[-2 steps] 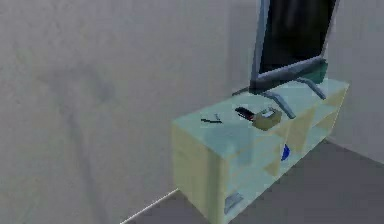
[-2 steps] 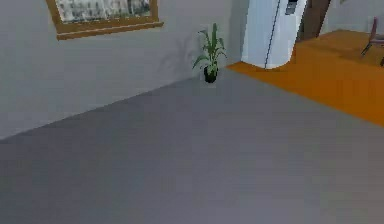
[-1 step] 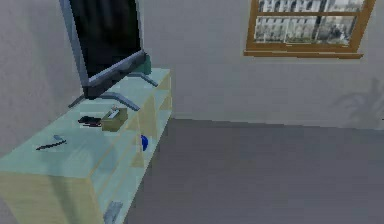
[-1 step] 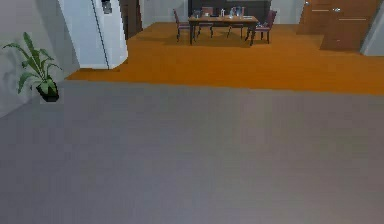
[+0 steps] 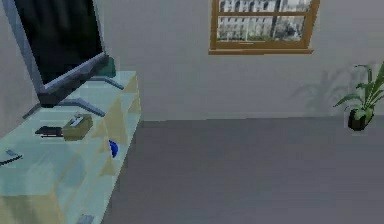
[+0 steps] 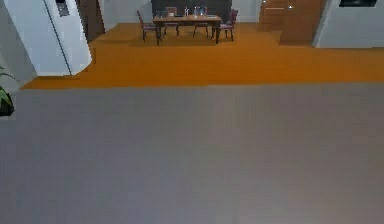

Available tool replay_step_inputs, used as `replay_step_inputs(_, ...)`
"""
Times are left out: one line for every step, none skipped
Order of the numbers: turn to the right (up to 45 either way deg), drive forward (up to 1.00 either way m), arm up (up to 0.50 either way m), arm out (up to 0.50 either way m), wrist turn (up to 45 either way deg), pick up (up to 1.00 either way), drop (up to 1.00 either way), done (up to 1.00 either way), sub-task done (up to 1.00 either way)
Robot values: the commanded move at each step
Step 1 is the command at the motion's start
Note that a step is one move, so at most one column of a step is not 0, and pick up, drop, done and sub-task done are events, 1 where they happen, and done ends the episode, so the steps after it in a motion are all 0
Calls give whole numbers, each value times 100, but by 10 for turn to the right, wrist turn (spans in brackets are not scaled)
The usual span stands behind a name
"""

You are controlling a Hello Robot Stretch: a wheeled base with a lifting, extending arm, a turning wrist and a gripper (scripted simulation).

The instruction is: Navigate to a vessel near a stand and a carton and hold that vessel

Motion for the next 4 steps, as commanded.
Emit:
replay_step_inputs(0,45,0,0,0,0,0,0,0)
replay_step_inputs(0,100,0,0,0,0,0,0,0)
replay_step_inputs(-60,0,0,0,0,0,0,0,0)
replay_step_inputs(0,50,0,0,0,0,0,0,0)
